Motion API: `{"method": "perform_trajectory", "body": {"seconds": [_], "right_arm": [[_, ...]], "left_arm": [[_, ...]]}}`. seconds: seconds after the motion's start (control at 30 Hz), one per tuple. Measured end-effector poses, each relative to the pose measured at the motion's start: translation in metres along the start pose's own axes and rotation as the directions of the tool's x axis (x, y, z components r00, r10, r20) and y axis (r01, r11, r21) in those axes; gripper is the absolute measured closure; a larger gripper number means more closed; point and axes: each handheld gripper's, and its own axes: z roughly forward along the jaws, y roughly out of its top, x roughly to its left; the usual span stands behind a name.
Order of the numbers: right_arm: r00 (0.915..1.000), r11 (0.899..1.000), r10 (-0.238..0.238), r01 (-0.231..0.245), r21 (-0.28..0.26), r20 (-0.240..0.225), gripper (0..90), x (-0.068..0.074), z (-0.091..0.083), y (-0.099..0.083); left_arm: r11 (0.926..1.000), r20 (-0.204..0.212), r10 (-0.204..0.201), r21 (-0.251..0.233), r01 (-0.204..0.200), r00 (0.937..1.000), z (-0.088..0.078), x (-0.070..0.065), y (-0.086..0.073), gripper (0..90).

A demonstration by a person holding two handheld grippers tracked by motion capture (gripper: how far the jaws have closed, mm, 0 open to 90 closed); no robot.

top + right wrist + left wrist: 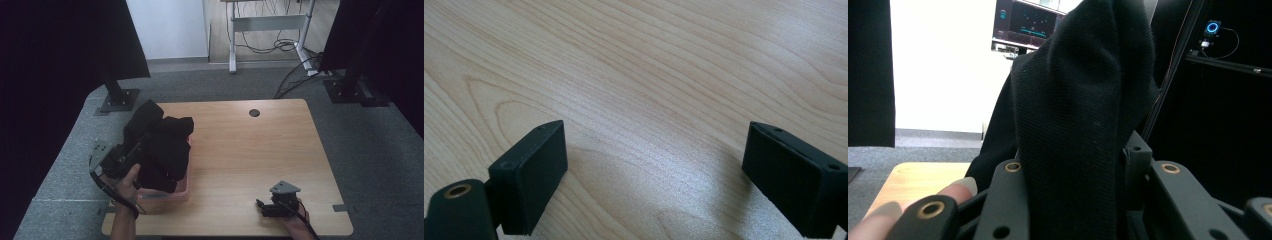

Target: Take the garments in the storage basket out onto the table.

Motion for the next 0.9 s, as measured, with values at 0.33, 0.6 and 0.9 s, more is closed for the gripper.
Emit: {"method": "perform_trajectory", "body": {"seconds": [0.33, 0.6, 0.9], "right_arm": [[1.0000, 1.000, 0.000, 0.000, -0.001, 0.001, 10.5, 0.000, 0.000, 0.000], [1.0000, 1.000, -0.001, 0.001, -0.001, 0.001, 10.5, 0.000, 0.000, 0.000], [1.0000, 1.000, 0.001, -0.001, 0.000, 0.000, 10.5, 0.000, 0.000, 0.000]], "left_arm": [[0.9999, 0.012, 0.012, 0.008, -0.012, 0.9999, 0.009, -0.008, 0.004, 66.6], [0.9998, 0.021, 0.012, 0.015, -0.013, 0.9997, 0.016, -0.013, 0.008, 66.6], [0.9999, 0.025, 0.011, 0.013, -0.011, 0.9996, 0.020, -0.016, 0.014, 66.6]]}}
